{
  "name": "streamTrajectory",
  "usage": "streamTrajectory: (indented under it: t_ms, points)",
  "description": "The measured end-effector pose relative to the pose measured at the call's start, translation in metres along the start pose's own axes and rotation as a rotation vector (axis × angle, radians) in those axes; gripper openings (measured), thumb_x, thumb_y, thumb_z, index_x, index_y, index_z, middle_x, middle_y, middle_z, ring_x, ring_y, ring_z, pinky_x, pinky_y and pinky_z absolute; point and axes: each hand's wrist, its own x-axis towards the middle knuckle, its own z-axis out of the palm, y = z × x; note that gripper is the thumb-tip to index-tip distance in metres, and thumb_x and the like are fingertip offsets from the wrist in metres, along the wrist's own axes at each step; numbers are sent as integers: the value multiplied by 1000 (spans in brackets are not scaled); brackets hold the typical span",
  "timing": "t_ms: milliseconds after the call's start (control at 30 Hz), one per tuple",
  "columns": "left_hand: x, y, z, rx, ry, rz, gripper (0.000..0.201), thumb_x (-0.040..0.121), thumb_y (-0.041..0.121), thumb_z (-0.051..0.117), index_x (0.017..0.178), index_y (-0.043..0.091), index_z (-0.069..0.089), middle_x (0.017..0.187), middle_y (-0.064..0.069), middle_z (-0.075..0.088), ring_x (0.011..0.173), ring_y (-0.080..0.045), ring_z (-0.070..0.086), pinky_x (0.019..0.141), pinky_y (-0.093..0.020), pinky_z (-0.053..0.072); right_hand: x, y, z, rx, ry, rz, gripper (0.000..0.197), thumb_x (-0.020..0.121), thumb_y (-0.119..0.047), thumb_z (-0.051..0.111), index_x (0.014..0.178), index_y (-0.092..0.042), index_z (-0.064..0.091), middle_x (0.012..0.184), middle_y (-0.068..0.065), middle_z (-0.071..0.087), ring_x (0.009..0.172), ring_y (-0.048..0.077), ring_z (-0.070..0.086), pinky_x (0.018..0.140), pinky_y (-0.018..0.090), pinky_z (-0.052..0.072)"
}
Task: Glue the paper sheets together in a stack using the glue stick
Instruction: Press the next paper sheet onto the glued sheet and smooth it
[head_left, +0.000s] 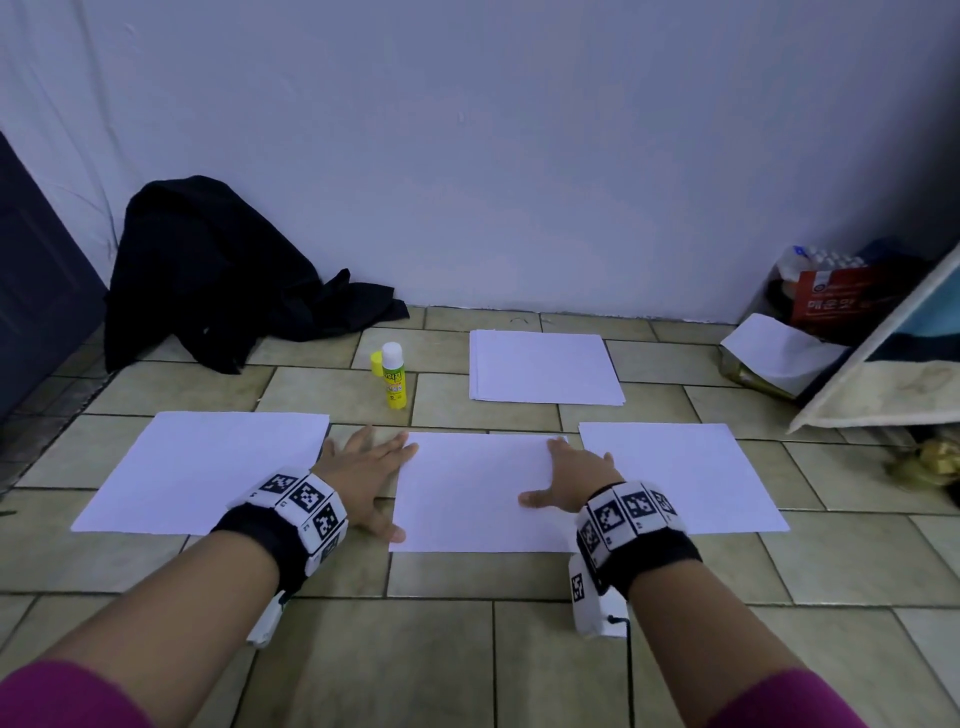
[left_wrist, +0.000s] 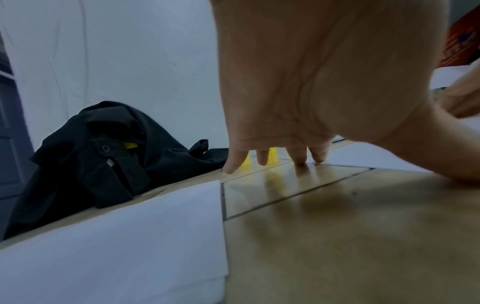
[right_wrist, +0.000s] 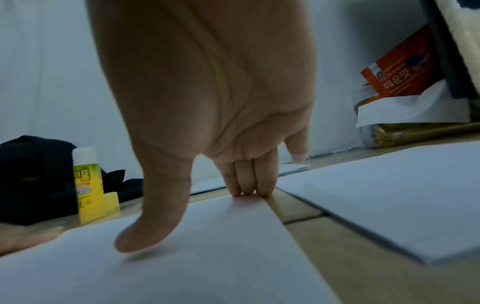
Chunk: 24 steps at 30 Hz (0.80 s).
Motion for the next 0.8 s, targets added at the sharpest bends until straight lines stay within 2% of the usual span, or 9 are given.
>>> streamTrajectory:
  t_ms: [100,167,267,367,433,500,600,700,800]
  points:
    - [-4,2,-4,107,20,0,103,80,67,57,153,29,-5,160,9,-14,145,-26,-22,114,-62,-4,-4,-8,5,-72,64,18,92,85,-53,62,148,-3,16,153,9,28,137,24,34,117,50,10]
    - [-7,6,-10,168,79,7,95,79,75,49,153,25,15,162,2,-5,146,-26,-21,113,-63,-7,-9,-17,10,-182,131,35,79,86,-50,62,142,-6,29,150,13,27,139,28,26,114,48,21]
    - [-12,16,-22,206,66,54,97,68,78,59,141,16,41,159,-3,10,147,-25,-12,112,-62,-8,-16,-30,14,-262,195,15,46,93,-32,55,131,-8,44,144,15,29,135,30,25,105,42,33]
    - [-15,19,-23,204,-55,33,117,56,74,73,143,8,33,151,-3,23,144,-23,8,117,-56,0,-18,-42,18,-221,167,-8,35,96,-17,43,129,-6,45,139,14,33,131,30,29,103,40,35]
    - [-15,21,-19,180,-39,20,119,58,76,70,144,5,29,146,-5,30,140,-22,19,117,-52,7,-17,-49,22,-154,152,-15,35,95,-15,43,129,-5,43,136,14,33,128,30,32,98,38,39]
    - [-16,27,-14,149,91,58,104,68,76,61,141,8,34,142,-4,36,134,-22,30,114,-49,15,-15,-56,26,-104,142,-54,36,95,-18,46,128,-6,43,134,14,33,126,30,32,93,36,42]
    - [-14,38,-5,67,275,143,69,88,55,55,142,16,35,145,0,35,130,-20,38,108,-39,30,-12,-70,32,-89,95,-207,51,91,-34,57,132,-7,41,135,15,32,126,33,30,98,40,40]
    - [-13,46,0,72,279,147,43,94,36,53,131,16,46,132,-2,46,121,-20,45,93,-33,38,-13,-82,36,-50,72,-327,68,87,-48,60,135,-4,38,138,14,32,128,31,30,101,47,38]
    - [-16,53,-2,100,280,118,23,93,20,49,114,12,58,116,-6,55,107,-24,54,79,-33,41,-13,-86,36,-23,97,-360,72,86,-48,61,135,-3,35,139,12,32,130,28,29,102,52,35]
